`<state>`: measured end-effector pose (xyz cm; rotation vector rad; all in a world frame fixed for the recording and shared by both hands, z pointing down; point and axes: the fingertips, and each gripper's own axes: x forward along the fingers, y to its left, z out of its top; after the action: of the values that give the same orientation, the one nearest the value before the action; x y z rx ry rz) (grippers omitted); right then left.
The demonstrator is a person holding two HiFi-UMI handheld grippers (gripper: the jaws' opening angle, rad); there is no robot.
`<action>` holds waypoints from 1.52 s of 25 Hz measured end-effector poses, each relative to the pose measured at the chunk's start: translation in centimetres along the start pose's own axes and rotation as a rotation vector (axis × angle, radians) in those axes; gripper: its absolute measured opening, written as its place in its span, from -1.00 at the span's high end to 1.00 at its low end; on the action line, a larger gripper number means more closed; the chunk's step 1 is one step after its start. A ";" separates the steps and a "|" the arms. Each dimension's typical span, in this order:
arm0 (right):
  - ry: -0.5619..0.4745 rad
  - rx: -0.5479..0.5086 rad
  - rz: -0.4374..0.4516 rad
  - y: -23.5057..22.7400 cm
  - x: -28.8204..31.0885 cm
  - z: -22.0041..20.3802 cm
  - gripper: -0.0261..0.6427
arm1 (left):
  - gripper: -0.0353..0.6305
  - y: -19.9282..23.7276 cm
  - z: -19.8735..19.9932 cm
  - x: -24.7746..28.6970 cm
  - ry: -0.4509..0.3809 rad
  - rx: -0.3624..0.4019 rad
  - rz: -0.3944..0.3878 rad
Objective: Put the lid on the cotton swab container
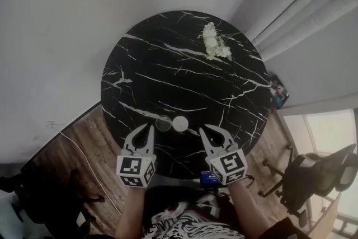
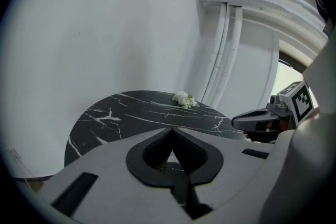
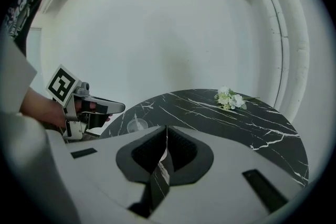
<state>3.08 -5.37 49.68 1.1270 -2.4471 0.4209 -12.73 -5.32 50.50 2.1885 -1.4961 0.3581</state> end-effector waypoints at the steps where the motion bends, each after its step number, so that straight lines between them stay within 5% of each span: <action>1: 0.004 0.001 0.005 0.1 0.2 -0.1 0.87 | 0.85 0.0 -0.2 0.1 0.005 0.000 -0.002; 10: 0.055 0.011 0.048 0.9 2.1 -1.6 0.86 | 0.85 0.1 -1.8 1.3 0.049 -0.011 -0.017; 28: 0.135 0.059 0.117 1.2 4.6 -3.4 0.86 | 0.85 -0.8 -3.2 2.6 0.115 0.143 -0.050; 33: 0.152 0.077 0.137 1.3 4.9 -3.8 0.86 | 0.84 -0.8 -3.3 2.6 0.118 0.104 -0.062; 38: 0.151 0.079 0.149 1.4 5.2 -3.8 0.86 | 0.58 -1.0 -4.3 3.1 0.152 0.067 -0.087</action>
<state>-0.14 -6.24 55.36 0.9101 -2.4075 0.6293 -10.50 -5.28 55.42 2.2153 -1.3205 0.5394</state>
